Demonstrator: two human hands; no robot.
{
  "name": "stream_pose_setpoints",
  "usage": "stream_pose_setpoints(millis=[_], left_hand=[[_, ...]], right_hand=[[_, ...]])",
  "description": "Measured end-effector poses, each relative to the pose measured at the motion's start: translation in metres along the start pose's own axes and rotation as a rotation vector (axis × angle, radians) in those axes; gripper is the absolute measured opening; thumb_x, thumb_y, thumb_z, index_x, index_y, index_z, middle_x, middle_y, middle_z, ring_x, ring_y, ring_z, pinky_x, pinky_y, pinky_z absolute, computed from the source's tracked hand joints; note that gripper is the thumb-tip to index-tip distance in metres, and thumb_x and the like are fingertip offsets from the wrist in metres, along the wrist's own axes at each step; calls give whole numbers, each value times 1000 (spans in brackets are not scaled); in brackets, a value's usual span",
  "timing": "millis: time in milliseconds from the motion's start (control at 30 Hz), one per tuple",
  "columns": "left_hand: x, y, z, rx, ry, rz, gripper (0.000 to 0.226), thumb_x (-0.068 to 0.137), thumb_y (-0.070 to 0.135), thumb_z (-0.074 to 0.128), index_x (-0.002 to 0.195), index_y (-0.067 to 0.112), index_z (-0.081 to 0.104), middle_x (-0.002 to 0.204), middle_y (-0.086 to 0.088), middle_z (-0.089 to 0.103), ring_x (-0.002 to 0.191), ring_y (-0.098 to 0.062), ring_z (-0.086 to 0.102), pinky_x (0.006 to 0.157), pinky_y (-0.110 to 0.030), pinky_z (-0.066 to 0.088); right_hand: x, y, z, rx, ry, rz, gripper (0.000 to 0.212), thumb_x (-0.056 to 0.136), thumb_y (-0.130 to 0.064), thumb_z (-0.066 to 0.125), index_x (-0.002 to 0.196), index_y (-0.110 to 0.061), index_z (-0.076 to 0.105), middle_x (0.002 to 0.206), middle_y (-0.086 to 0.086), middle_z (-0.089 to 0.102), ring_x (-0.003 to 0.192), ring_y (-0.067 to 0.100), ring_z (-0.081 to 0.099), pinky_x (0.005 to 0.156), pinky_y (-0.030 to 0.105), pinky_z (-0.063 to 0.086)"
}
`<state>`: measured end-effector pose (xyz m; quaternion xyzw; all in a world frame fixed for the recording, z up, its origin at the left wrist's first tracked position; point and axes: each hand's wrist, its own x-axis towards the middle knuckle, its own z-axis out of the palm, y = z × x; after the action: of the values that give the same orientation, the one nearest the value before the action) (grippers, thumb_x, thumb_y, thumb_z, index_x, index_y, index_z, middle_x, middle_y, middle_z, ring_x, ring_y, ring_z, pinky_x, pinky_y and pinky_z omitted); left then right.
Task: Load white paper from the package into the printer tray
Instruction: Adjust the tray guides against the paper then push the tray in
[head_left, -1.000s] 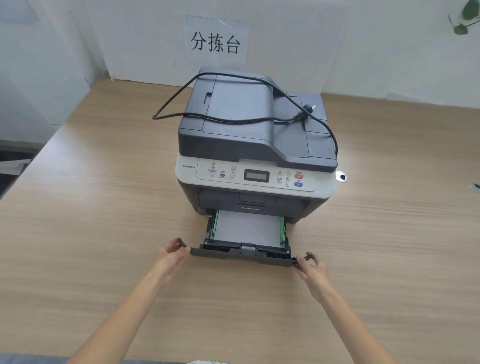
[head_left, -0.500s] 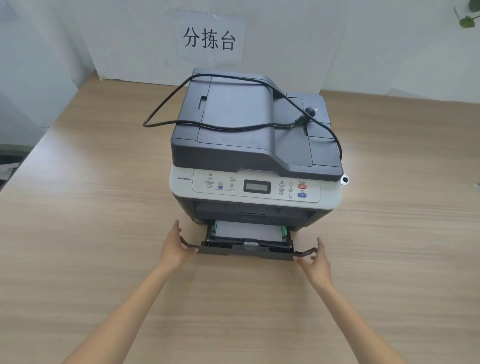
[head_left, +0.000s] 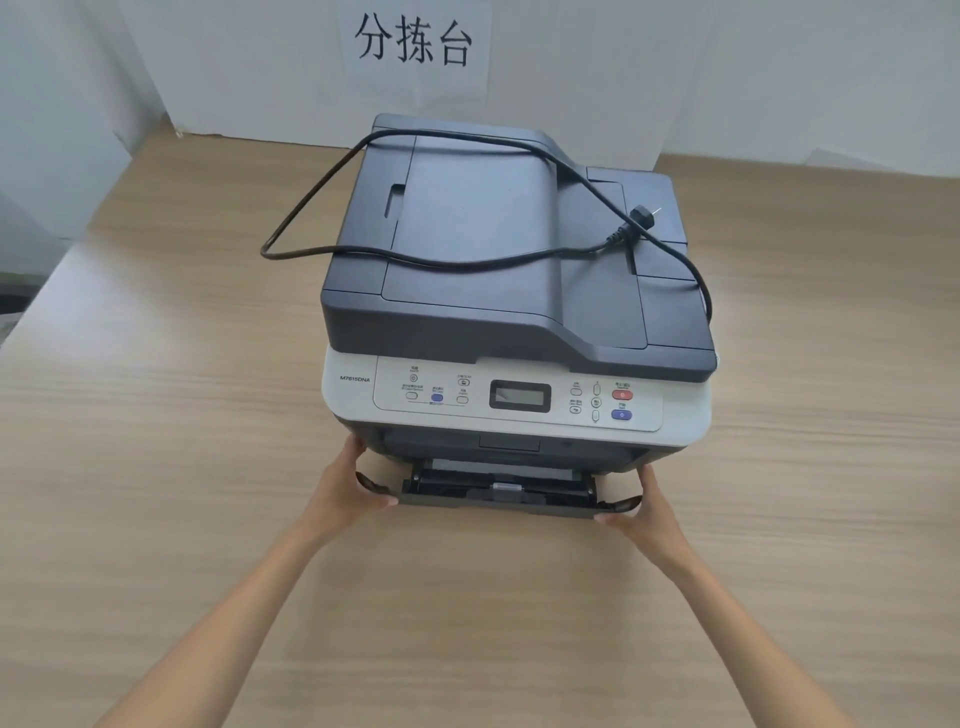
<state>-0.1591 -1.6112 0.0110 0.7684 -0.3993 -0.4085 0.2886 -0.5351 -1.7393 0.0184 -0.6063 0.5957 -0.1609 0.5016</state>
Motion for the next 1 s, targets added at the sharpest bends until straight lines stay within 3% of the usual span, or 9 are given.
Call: stream_pose_setpoints(millis=[33,100,167,300,400,467,633,867,1000], left_hand=[[3,-1,0,-2,23,12,84,59,2,83,129,23,43,130,5,59,89,13,63,70,-2,43],[10,-4,0,7,63,5,73,58,4,86,119,21,50,116,8,65,102,-8,64,79,-15,43],[14,-8,1,36,66,-2,63,56,7,88,106,24,54,106,8,68,91,-17,69,75,-20,44],[15,-12,1,65,79,-20,57,52,10,90,85,37,52,88,9,73,83,-7,70,70,-16,42],[15,-11,1,65,110,-31,56,51,10,91,79,38,51,82,13,72,79,3,66,67,-14,42],[16,-11,4,66,146,-32,54,51,9,91,77,37,52,76,19,68,75,8,63,63,-9,42],[26,-8,10,34,243,-59,38,53,9,90,80,9,63,71,5,68,70,-15,64,62,-19,45],[23,6,15,4,302,-100,37,56,11,88,58,30,56,64,26,60,65,16,60,55,-6,40],[20,13,10,79,261,-106,30,63,16,85,61,26,57,67,10,65,75,-12,66,57,-15,41]], right_hand=[[3,0,1,10,16,-3,89,67,2,78,137,-30,32,135,-10,50,123,18,45,94,29,37],[8,1,2,9,38,2,82,69,0,78,134,-28,36,129,-11,53,120,16,46,93,29,35],[11,3,2,-7,39,15,80,70,-1,79,133,-28,37,124,-16,53,112,9,49,89,25,35],[12,7,2,-38,49,17,74,68,-1,80,125,-29,42,116,-28,55,95,-23,51,74,1,41],[14,11,2,-51,82,6,71,66,0,81,118,-31,44,112,-33,54,92,-27,50,73,-3,39],[16,12,5,-53,117,19,67,66,-1,82,114,-30,46,106,-33,57,92,-21,54,74,5,42],[26,12,11,2,219,15,51,66,-3,84,106,-11,54,97,0,67,92,20,59,85,31,42],[34,5,11,-97,306,33,33,64,-12,86,80,-10,57,77,-1,62,78,24,54,69,34,38],[35,0,5,-169,220,58,27,67,-17,84,79,-12,61,80,1,66,83,27,61,68,34,40]])
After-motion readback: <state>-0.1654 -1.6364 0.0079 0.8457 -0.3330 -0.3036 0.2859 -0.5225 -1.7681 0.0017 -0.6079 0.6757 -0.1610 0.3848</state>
